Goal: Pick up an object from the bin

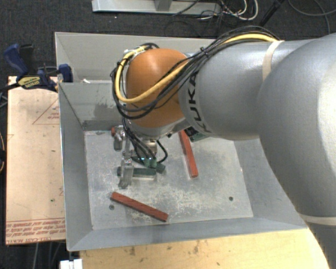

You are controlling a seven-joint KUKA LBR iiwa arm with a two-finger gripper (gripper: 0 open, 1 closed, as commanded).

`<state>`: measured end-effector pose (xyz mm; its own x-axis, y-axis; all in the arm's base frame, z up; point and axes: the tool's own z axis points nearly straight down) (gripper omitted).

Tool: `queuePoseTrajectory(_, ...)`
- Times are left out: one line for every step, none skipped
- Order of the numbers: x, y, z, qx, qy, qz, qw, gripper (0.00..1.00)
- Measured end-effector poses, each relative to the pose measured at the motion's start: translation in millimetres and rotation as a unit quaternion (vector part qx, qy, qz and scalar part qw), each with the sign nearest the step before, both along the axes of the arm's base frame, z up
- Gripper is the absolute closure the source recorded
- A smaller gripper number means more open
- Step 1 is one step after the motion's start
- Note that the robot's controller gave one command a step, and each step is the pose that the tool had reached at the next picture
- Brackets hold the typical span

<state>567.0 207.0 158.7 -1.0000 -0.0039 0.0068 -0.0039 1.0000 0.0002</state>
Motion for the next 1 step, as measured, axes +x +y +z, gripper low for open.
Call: queuePoseTrajectory(2.1, -0.8, 4.1, 0.001, -0.0035, -0.002, 1.0000, 0.00)
